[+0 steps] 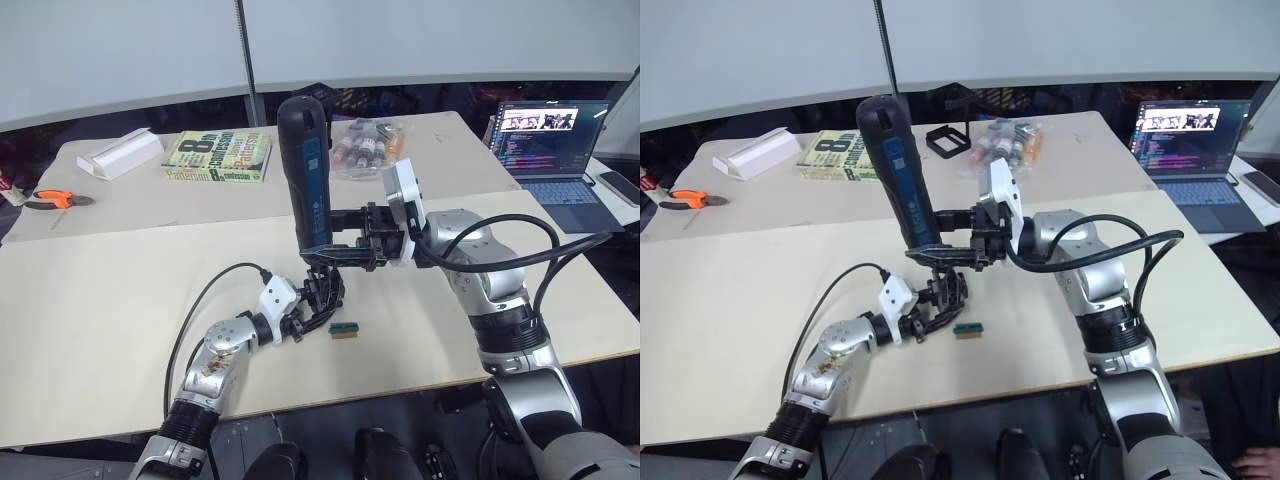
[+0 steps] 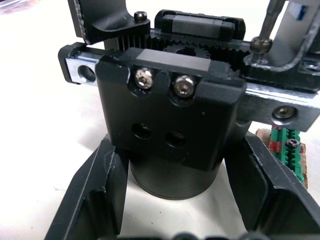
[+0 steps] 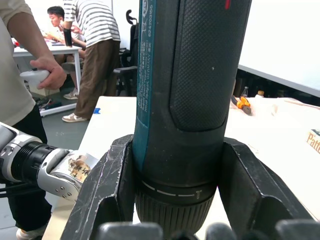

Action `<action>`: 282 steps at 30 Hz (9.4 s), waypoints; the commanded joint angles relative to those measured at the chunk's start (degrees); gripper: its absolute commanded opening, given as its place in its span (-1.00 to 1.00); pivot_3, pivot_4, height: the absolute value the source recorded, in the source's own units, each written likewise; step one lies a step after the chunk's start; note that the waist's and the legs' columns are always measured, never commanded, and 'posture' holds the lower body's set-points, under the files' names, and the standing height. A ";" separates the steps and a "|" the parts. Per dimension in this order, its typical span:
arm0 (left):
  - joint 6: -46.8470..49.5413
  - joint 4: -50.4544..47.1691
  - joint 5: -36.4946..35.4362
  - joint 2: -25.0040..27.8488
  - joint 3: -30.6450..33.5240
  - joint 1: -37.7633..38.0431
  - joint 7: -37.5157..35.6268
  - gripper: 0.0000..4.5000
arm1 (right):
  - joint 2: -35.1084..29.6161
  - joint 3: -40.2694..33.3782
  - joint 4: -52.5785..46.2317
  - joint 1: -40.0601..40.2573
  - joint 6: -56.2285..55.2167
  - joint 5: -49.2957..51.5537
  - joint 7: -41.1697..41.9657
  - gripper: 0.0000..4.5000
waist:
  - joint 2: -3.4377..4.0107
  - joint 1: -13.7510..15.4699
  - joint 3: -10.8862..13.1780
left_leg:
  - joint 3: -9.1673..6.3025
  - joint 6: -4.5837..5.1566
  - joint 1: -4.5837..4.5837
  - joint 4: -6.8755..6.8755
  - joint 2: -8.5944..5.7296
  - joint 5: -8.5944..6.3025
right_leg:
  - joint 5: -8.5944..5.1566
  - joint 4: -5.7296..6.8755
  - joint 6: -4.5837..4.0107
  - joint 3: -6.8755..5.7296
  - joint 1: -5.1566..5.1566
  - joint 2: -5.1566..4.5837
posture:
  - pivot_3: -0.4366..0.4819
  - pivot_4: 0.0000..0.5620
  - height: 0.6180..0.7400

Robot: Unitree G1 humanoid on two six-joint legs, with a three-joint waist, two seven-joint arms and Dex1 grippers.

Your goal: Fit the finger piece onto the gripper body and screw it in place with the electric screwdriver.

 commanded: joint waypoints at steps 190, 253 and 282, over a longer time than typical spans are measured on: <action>7.71 -15.45 -1.34 6.90 -4.31 7.00 -5.15 0.99 | -5.06 -4.18 -13.91 19.10 -11.21 1.51 -0.87 -0.14 | 0.00 1.35 -0.47 | 0.11 0.07 0.03 -0.06 0.05 -0.13 | 0.01 -0.14 -0.03 -0.16 0.01 -0.03 | -0.05 -0.47 1.00; 7.20 -14.72 -1.34 6.58 -3.87 6.48 -4.78 0.99 | -4.83 -5.71 -13.33 19.70 -12.87 2.41 -1.41 -0.14 | 0.00 1.35 -0.47 | 0.11 0.07 0.03 -0.05 0.05 -0.13 | 0.01 -0.13 -0.03 -0.16 0.01 -0.02 | -0.05 -0.47 1.00; 6.63 -14.37 -1.34 6.80 -3.68 6.45 -4.71 0.99 | -4.40 -4.72 -11.91 19.83 -14.07 0.37 -1.13 -0.14 | 0.00 1.33 -0.47 | 0.11 0.07 0.03 -0.05 0.05 -0.13 | 0.01 -0.13 -0.03 -0.16 0.01 -0.02 | -0.05 -0.47 1.00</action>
